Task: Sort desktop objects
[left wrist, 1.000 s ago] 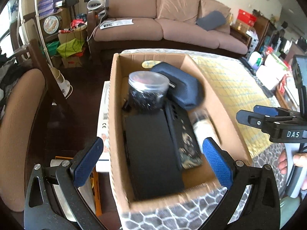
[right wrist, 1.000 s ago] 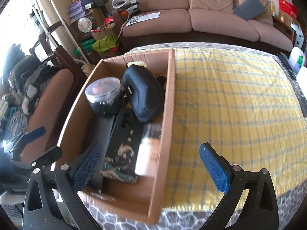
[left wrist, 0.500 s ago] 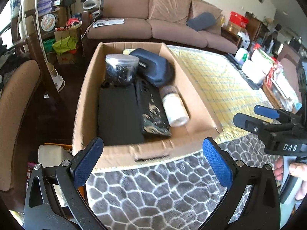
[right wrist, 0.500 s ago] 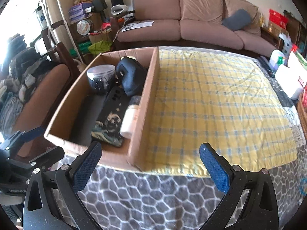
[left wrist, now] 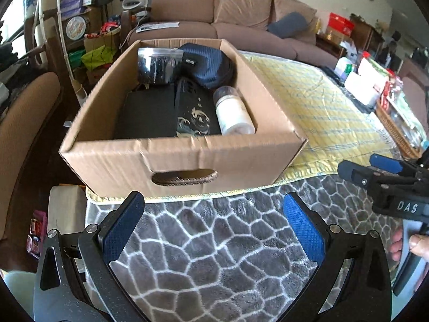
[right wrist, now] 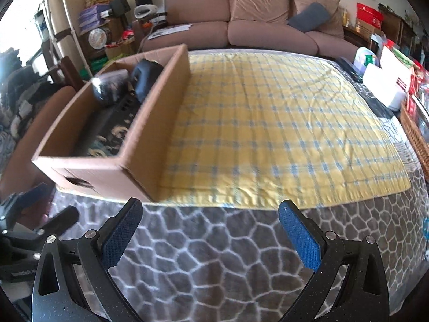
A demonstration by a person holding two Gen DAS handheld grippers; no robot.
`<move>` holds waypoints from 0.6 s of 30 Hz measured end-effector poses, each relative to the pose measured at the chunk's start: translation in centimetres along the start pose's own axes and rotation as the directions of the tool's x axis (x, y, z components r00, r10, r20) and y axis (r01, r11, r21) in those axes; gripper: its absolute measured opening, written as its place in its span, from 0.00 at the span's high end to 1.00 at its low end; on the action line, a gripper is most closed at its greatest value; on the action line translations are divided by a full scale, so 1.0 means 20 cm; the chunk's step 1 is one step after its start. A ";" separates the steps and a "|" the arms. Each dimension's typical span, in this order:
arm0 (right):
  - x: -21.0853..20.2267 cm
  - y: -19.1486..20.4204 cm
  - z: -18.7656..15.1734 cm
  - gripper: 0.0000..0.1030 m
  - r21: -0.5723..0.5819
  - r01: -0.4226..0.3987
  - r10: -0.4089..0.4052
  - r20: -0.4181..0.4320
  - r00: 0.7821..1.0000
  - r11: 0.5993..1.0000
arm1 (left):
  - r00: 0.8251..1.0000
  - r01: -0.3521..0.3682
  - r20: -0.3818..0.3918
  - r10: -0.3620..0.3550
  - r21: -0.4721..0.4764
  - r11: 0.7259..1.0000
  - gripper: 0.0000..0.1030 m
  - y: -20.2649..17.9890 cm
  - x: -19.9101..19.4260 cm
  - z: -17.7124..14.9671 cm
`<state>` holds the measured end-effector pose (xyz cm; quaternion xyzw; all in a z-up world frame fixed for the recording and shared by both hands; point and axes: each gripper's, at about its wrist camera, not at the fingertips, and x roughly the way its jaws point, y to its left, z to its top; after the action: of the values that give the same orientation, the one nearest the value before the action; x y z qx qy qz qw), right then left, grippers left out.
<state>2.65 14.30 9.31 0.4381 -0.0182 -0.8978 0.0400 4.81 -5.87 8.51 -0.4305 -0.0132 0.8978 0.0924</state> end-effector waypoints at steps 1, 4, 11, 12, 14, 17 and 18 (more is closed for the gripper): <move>0.01 -0.01 -0.02 0.00 -0.005 0.011 -0.011 -0.001 1.000 1.000 | 1.000 -0.010 -0.003 0.010 -0.005 1.000 0.00 -0.01 0.02 -0.01; 0.07 -0.06 -0.07 0.00 -0.013 0.038 -0.038 -0.011 0.999 0.999 | 1.000 -0.015 -0.018 0.014 -0.018 1.000 0.00 -0.04 0.10 -0.03; 0.22 -0.14 -0.17 0.00 -0.027 0.083 -0.084 -0.049 0.995 0.996 | 0.997 -0.041 -0.072 0.039 -0.023 0.999 0.00 -0.08 0.30 -0.08; 0.24 -0.15 -0.17 0.00 -0.031 0.087 -0.088 -0.053 0.995 0.996 | 0.996 -0.041 -0.078 0.039 -0.026 0.999 0.00 -0.08 0.31 -0.08; 0.26 -0.16 -0.18 0.00 -0.034 0.095 -0.097 -0.056 0.994 0.995 | 0.996 -0.047 -0.081 0.044 -0.029 0.998 0.00 -0.09 0.34 -0.08; 0.28 -0.19 -0.19 0.00 -0.021 0.099 -0.100 -0.055 0.994 0.995 | 0.994 -0.052 -0.095 0.048 -0.036 0.998 0.00 -0.10 0.38 -0.09; 0.29 -0.20 -0.20 0.00 -0.017 0.100 -0.101 -0.056 0.993 0.995 | 0.993 -0.061 -0.098 0.057 -0.038 0.997 0.00 -0.10 0.40 -0.09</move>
<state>1.92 17.68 2.04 0.4636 0.0112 -0.8860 -0.0018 1.72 -2.65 1.44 -0.4756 -0.0141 0.8776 0.0574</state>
